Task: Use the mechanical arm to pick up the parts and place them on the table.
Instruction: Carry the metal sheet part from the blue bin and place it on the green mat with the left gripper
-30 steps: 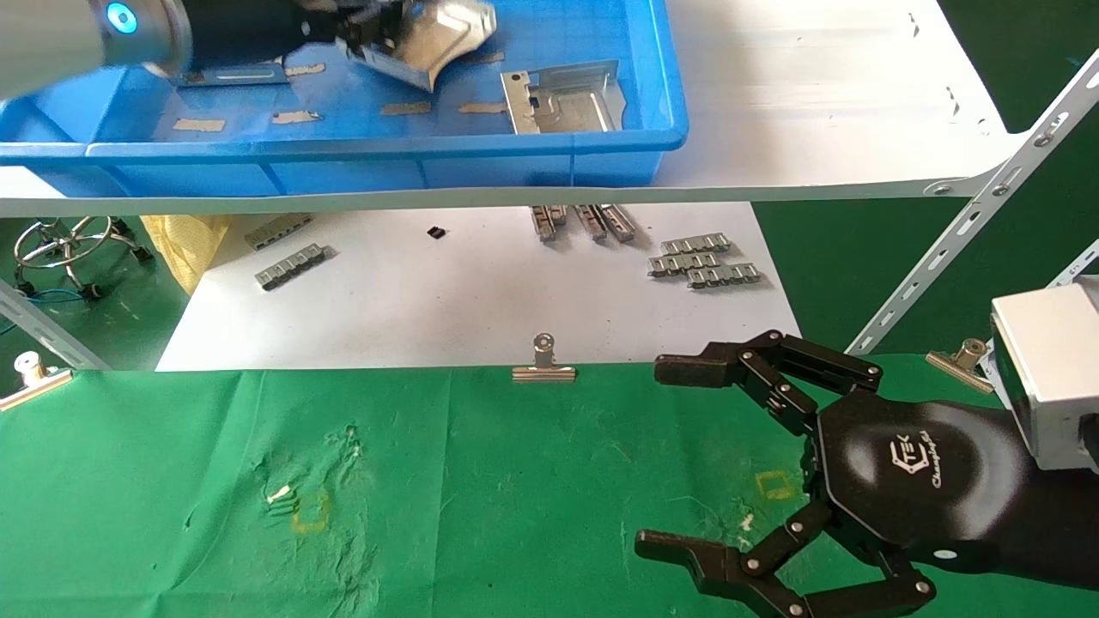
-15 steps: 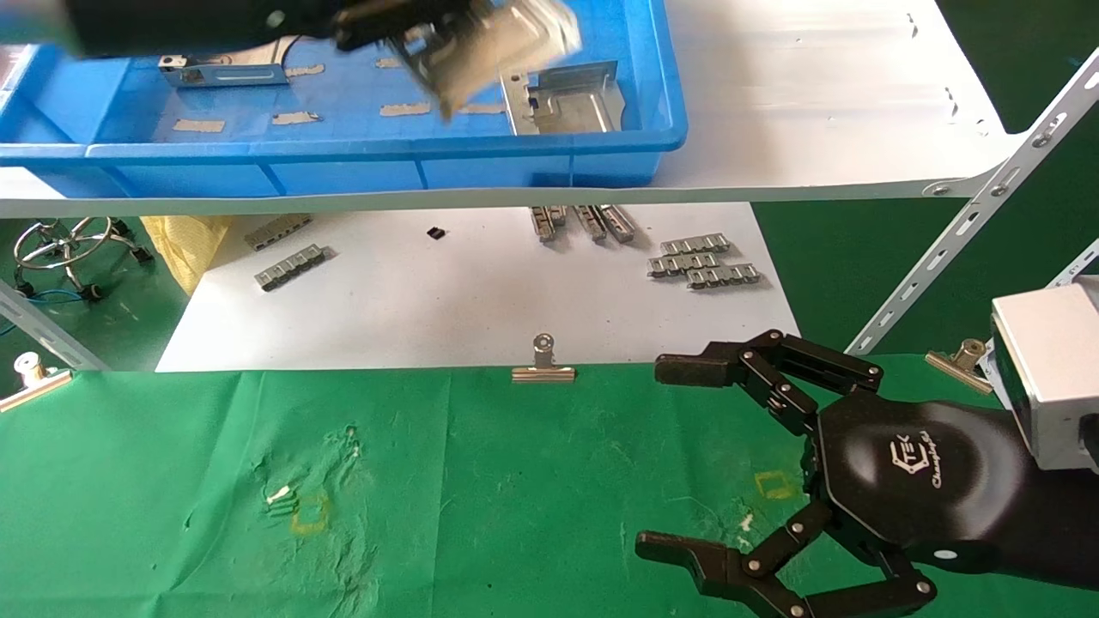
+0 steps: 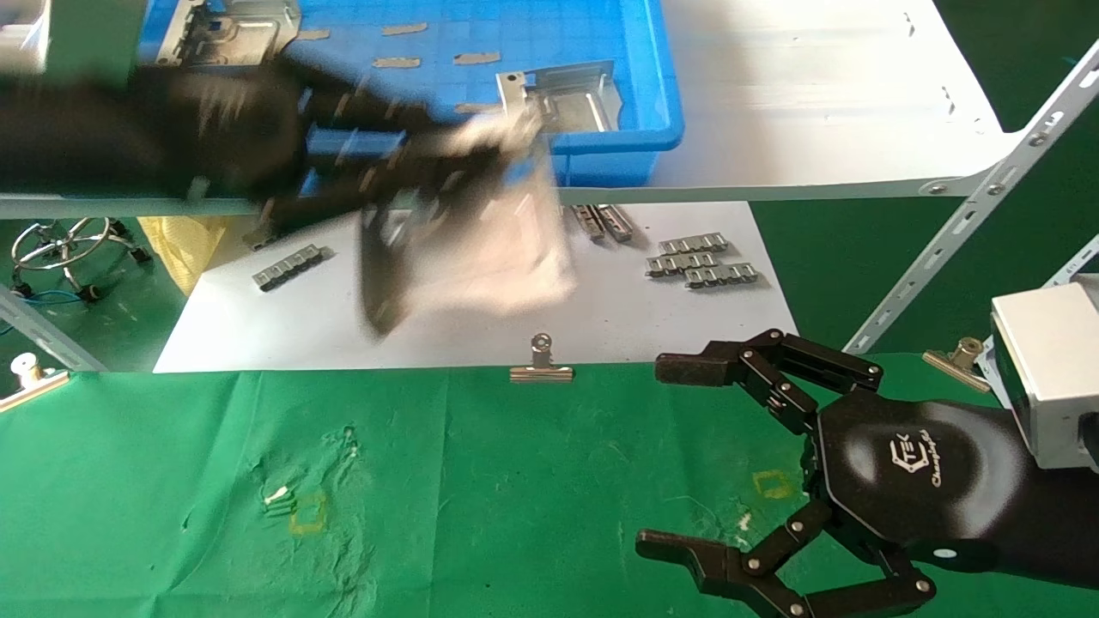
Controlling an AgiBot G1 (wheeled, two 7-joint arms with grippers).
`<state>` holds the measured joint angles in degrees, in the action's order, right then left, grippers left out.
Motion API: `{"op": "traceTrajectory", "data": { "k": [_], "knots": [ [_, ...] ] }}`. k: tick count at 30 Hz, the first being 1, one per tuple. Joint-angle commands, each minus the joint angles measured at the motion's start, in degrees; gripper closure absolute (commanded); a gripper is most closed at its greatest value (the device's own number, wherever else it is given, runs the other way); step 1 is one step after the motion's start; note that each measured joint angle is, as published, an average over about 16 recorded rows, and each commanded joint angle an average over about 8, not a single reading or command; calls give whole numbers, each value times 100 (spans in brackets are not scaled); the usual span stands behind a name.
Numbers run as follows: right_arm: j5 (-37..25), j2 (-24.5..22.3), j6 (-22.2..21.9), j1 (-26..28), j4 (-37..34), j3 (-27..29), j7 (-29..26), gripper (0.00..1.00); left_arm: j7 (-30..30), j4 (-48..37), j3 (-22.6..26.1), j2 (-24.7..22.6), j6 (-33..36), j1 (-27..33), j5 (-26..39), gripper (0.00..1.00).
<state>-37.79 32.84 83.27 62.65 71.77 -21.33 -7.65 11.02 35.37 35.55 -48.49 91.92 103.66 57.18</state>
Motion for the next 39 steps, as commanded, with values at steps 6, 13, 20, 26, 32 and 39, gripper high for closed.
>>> {"op": "traceTrajectory", "data": {
  "k": [6, 13, 20, 26, 32, 39],
  "knots": [
    [0, 0, 0, 0, 0, 0, 0, 0, 668, 757, 589, 799, -60, -743, -620, 100],
    [0, 0, 0, 0, 0, 0, 0, 0, 1819, 187, 1167, 905, -117, -935, -171, 100],
    [0, 0, 0, 0, 0, -1, 0, 0, 2551, -533, 1639, 715, -122, -912, 264, 100],
    [0, 0, 0, 0, 0, -1, 0, 0, 2814, -941, 1965, 545, -117, -890, 400, 94],
    [1, 0, 0, 0, 0, -1, 0, 0, 3119, -1361, 2223, 346, -199, -820, 598, 26],
    [1, 0, 0, 0, 0, -1, 1, 0, 3503, -1919, 2348, 135, -255, -681, 758, 0]
  ]
}}
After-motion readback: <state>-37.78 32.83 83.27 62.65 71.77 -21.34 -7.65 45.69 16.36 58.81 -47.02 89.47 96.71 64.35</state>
